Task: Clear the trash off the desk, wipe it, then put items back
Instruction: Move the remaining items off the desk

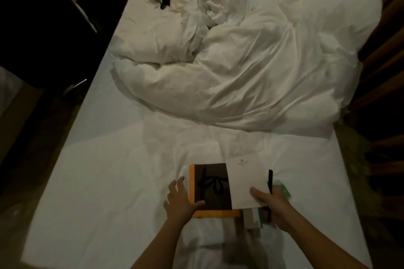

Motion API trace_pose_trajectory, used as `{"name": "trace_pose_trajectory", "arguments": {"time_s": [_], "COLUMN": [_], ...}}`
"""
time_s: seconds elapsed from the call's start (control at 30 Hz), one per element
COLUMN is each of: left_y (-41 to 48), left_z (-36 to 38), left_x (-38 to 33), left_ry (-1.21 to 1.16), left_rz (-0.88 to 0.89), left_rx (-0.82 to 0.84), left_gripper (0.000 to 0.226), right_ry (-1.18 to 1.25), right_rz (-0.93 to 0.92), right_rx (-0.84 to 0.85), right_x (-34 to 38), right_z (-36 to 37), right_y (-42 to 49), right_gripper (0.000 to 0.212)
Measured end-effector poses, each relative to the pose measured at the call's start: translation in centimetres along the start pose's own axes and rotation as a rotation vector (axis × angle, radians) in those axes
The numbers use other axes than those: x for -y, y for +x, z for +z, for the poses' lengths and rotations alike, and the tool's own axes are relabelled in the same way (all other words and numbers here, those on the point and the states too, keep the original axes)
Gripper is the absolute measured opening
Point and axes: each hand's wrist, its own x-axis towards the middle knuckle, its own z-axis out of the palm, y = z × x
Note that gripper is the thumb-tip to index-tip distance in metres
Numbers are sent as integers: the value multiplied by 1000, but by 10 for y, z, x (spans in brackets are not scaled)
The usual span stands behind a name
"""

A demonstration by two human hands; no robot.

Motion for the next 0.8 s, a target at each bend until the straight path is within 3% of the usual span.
{"name": "trace_pose_trajectory", "arguments": {"time_s": [0.1, 0.23, 0.3, 0.57, 0.8], "left_y": [5, 11, 10, 2, -38], "left_z": [3, 1, 3, 4, 13], "left_x": [4, 5, 6, -7, -30], "left_ry": [46, 159, 174, 158, 52], "left_rz": [49, 105, 118, 168, 219], "left_rx": [31, 27, 41, 38, -20], "left_gripper": [93, 85, 84, 70, 43], "right_ry": [0, -238, -388, -455, -472], "right_rz": [-22, 14, -21, -105, -246], "right_rx": [2, 5, -39, -39, 0], "right_x": [7, 16, 14, 10, 13], "right_z": [7, 9, 10, 15, -12], "right_y": [11, 20, 19, -1, -28], "right_gripper": [36, 90, 103, 67, 36]}}
